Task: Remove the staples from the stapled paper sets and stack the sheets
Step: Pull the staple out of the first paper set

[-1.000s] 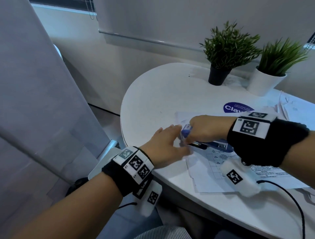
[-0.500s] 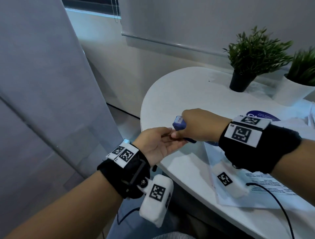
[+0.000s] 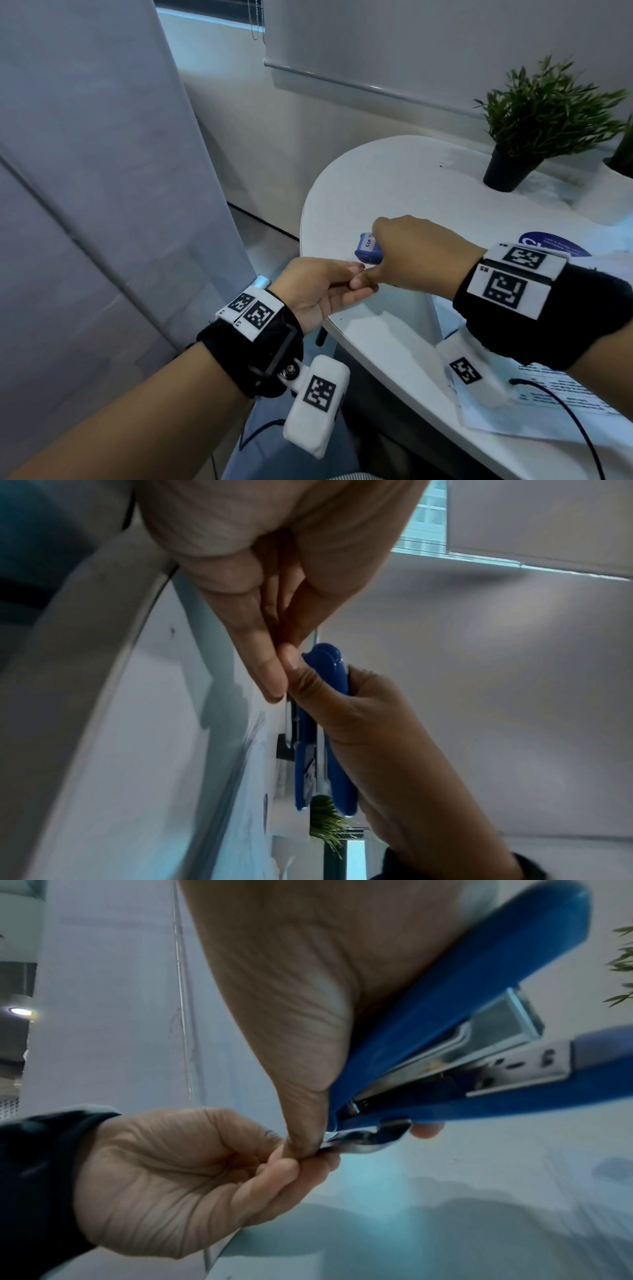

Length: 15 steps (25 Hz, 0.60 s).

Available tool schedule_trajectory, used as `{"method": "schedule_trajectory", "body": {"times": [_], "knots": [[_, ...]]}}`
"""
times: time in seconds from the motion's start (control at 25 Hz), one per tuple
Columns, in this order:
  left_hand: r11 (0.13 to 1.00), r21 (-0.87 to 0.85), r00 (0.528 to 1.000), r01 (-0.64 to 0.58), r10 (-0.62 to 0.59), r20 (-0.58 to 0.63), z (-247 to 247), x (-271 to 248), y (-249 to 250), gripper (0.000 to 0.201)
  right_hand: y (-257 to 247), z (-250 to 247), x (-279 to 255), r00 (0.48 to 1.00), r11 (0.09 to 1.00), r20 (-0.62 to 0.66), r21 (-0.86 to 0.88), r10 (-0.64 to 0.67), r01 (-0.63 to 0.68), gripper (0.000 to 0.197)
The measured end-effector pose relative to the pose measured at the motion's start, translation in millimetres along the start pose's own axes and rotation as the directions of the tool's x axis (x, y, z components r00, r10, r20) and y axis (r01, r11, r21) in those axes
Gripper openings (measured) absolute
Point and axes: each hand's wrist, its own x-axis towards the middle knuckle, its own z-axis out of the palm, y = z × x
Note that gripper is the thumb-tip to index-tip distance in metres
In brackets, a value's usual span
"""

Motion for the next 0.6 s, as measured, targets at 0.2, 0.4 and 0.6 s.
{"method": "schedule_trajectory", "body": {"times": [0.2,0.4,0.6], "knots": [[0.946,0.246,0.955,-0.211,0.253,-0.153,-29,4,17,0.008,6,-4,3,1.0,1.0,0.031,-0.015,0.002,-0.001,0.058],[0.81,0.562,0.852,-0.17,0.407,-0.329,-103,35,36,0.013,38,-9,1,0.996,0.994,0.055,0.082,0.073,-0.077,0.07],[0.735,0.672,0.789,0.087,0.361,-0.497,-184,88,24,0.034,83,7,8,0.992,0.995,0.103,0.055,0.076,-0.082,0.105]]}}
